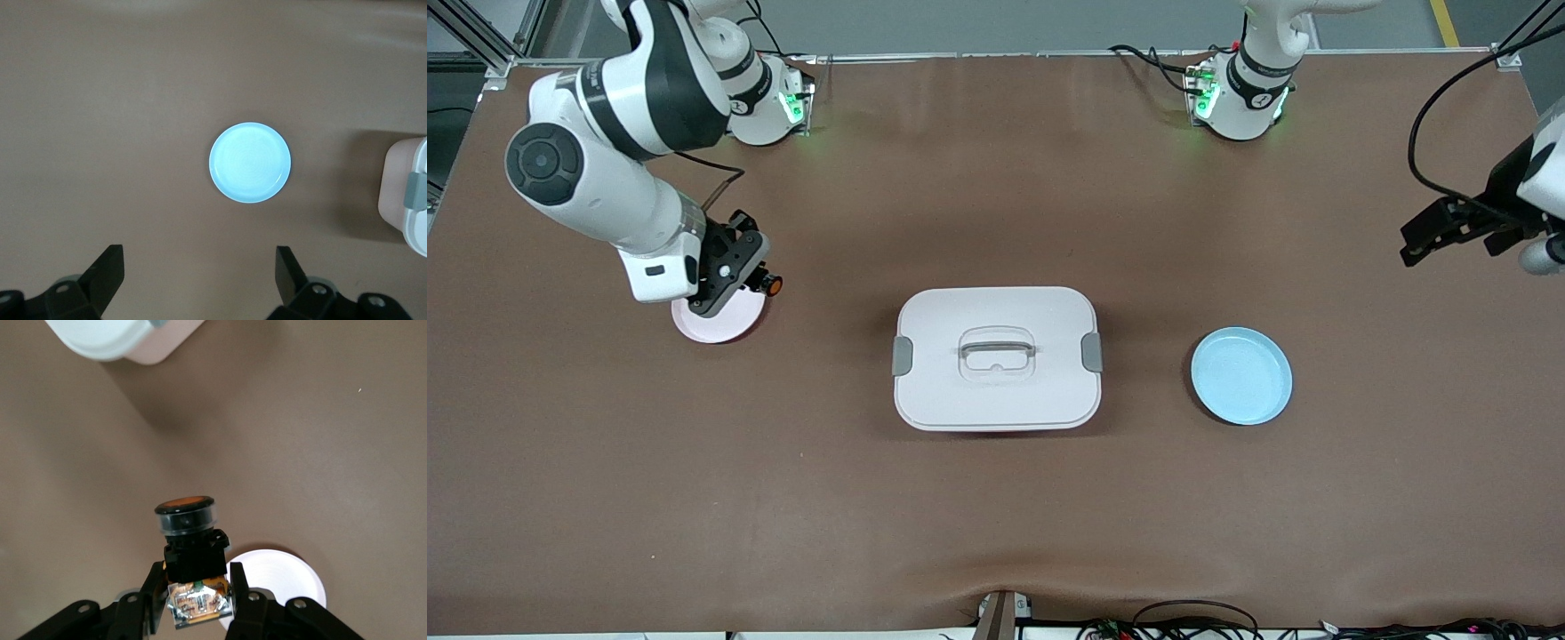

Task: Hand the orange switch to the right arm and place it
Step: 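Carry the switch with the right gripper over the pink plate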

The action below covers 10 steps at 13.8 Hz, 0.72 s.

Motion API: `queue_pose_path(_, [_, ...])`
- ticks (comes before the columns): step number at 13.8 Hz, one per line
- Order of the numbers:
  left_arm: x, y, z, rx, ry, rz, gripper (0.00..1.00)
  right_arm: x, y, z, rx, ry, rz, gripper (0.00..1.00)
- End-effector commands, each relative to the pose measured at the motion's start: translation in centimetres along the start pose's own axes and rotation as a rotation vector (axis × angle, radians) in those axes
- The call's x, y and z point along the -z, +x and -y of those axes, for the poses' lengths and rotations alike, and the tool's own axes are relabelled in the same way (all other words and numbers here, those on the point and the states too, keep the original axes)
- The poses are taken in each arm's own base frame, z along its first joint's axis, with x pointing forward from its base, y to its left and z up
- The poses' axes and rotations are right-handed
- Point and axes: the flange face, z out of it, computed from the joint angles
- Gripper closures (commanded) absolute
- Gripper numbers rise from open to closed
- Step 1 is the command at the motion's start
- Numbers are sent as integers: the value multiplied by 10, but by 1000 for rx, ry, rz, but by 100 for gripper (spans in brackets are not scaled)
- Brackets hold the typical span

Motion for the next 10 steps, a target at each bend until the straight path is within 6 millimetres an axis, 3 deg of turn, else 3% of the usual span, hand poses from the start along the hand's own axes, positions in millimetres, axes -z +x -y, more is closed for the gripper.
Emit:
queue_pose_path(1, [-2, -13, -1, -23, -9, 20, 0, -23, -39, 5, 84, -30, -21, 100])
queue_pose_path(7, [-7, -17, -14, -47, -10, 27, 0, -89, -85, 3, 172, -98, -38, 100])
queue_pose_path(10, [-10, -18, -18, -52, -10, 33, 0, -108, -115, -13, 236, -119, -47, 100])
